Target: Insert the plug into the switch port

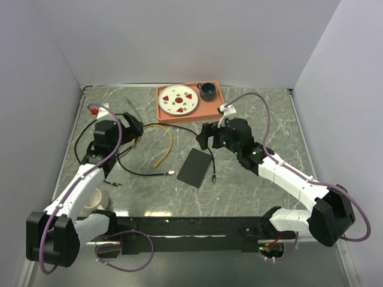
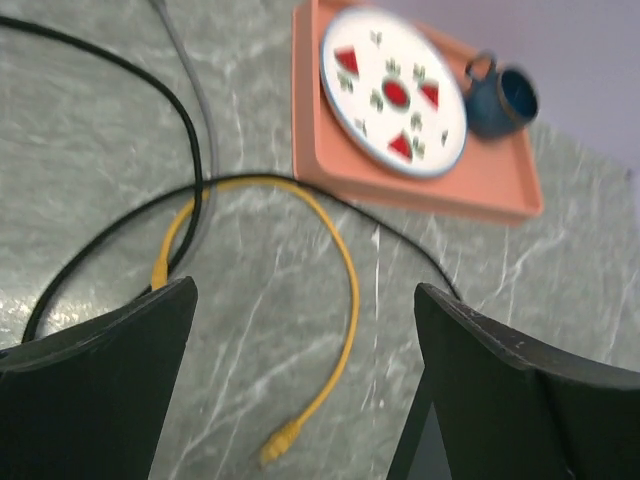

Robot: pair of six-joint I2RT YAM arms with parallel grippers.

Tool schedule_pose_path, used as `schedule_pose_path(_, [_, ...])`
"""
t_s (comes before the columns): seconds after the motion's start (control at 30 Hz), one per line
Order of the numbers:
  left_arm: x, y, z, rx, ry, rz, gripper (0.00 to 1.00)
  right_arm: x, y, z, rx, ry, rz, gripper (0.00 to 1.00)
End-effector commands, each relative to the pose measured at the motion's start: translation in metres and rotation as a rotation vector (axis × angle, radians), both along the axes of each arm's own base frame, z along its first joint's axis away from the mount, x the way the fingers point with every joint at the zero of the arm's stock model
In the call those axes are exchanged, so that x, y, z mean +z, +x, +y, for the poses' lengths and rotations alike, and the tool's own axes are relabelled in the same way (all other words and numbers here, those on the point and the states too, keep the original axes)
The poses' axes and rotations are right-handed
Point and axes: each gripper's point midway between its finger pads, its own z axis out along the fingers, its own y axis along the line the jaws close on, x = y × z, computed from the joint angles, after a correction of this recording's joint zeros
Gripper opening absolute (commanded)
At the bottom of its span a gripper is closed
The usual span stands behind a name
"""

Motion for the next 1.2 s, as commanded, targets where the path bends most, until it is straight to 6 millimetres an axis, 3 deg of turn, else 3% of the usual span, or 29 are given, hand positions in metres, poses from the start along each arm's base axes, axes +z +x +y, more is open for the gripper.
schedule_pose_path(0.0, [0.014,0.005,-0.038,-0.164,0.063,0.003,0.97,0.035,-0.001,0.021,0.021,0.029,-0.084,1.0])
schedule_pose_path(0.07, [-0.002,0.005,-0.052,-0.184,0.078,0.103,0.97,0.036,-0.003,0.026,0.041,0.044,-0.079,1.0])
schedule_pose_path(0.13, [-0.05,-0.001,-0.059,-0.203,0.155,0.296,0.97,0.035,-0.006,0.029,0.059,0.04,-0.071,1.0])
schedule_pose_path(0.17, [-0.053,0.0,-0.065,-0.187,0.214,0.317,0.97,0.034,-0.006,0.028,0.058,0.036,-0.068,1.0])
schedule_pose_path(0.2, [-0.074,-0.002,-0.067,-0.176,0.262,0.384,0.97,0.033,-0.006,0.029,0.06,0.034,-0.067,1.0])
schedule_pose_path(0.3, [-0.104,-0.02,-0.074,-0.152,0.383,0.492,0.97,0.03,-0.008,0.027,0.059,0.03,-0.059,1.0])
schedule_pose_path(0.5, [-0.139,-0.048,-0.096,-0.22,0.393,0.553,0.99,0.022,-0.009,0.026,0.061,0.013,-0.043,1.0])
schedule_pose_path(0.73, [-0.156,-0.053,-0.09,-0.187,0.452,0.593,0.97,0.009,-0.016,0.029,0.092,0.008,0.002,1.0])
schedule_pose_path(1.03, [-0.182,-0.065,-0.089,-0.184,0.495,0.652,0.76,0.007,-0.016,0.028,0.084,0.003,0.016,1.0])
schedule_pose_path(1.13, [-0.187,-0.068,-0.088,-0.188,0.503,0.663,0.52,0.008,-0.016,0.03,0.088,0.005,0.016,1.0])
schedule_pose_path(1.17, [-0.19,-0.07,-0.086,-0.184,0.51,0.668,0.31,0.009,-0.015,0.03,0.087,0.004,0.015,1.0])
